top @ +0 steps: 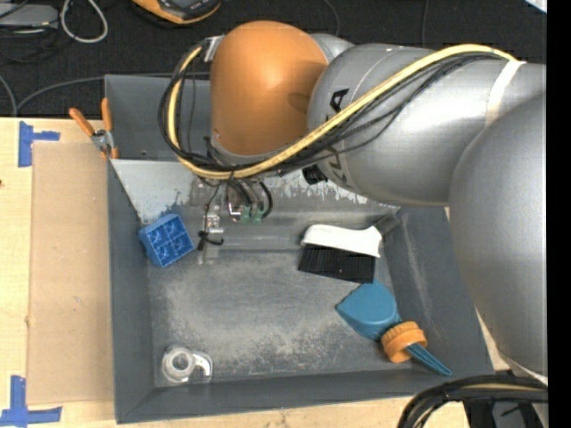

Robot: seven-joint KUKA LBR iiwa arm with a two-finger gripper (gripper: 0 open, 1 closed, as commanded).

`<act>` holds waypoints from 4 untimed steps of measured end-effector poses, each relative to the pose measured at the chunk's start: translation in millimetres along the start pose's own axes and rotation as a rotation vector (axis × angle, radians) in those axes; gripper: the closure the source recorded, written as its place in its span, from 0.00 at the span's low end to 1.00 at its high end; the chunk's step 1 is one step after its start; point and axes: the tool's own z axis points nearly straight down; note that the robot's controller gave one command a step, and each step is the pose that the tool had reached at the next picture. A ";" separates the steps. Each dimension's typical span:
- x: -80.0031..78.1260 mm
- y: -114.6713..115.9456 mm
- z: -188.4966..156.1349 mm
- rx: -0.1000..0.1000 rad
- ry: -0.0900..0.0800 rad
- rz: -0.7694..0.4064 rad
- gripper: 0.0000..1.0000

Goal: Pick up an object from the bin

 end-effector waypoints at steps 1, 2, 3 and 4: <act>-1.3 -1.9 -5.5 -0.001 -0.007 0.006 0.00; -7.9 18.3 141.4 0.000 -0.019 0.135 0.00; -2.5 16.4 126.4 0.001 -0.002 0.137 0.00; -3.0 23.9 132.7 0.006 -0.014 0.315 0.00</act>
Offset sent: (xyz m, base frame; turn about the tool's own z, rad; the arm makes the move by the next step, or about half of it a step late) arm 0.0010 0.0227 -0.1619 0.1422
